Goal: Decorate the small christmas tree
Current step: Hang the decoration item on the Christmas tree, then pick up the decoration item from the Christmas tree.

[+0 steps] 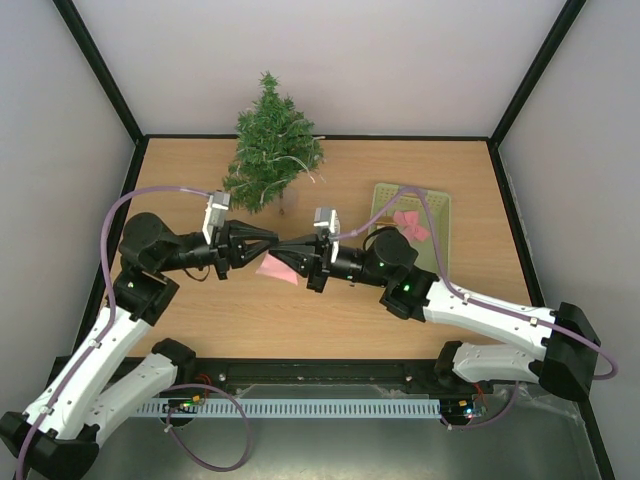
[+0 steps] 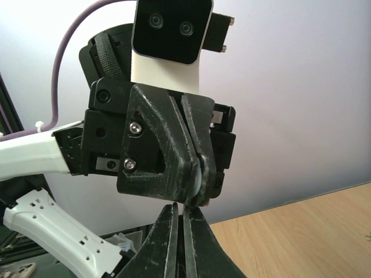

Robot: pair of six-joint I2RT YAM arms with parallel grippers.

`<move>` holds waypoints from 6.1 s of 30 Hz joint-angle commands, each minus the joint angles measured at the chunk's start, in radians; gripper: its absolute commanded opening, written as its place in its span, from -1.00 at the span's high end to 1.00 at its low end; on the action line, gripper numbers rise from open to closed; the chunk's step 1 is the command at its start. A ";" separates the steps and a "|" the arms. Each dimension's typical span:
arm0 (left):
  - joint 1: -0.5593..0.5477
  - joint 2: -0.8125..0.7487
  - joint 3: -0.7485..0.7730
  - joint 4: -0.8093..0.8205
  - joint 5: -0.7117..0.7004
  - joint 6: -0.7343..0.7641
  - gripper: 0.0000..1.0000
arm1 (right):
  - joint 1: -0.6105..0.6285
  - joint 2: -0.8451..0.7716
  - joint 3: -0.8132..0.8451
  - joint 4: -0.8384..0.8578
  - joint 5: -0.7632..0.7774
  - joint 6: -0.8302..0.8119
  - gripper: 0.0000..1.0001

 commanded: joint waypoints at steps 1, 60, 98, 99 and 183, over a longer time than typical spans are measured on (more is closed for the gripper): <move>-0.006 -0.004 -0.014 0.028 0.013 0.007 0.95 | 0.008 0.007 0.011 0.076 -0.005 0.026 0.97; -0.004 -0.401 -0.189 -0.385 -0.815 0.418 -0.99 | -0.281 0.347 0.476 -0.551 0.491 0.261 0.97; -0.004 -0.430 -0.195 -0.388 -0.846 0.422 -0.99 | -0.253 0.446 0.479 -0.538 0.544 0.423 0.97; -0.004 -0.430 -0.195 -0.387 -0.847 0.423 -0.99 | -0.253 0.446 0.479 -0.540 0.544 0.422 0.97; -0.004 -0.284 -0.180 -0.473 -1.030 0.338 -0.99 | -0.800 0.488 0.091 -0.773 0.471 -0.007 0.34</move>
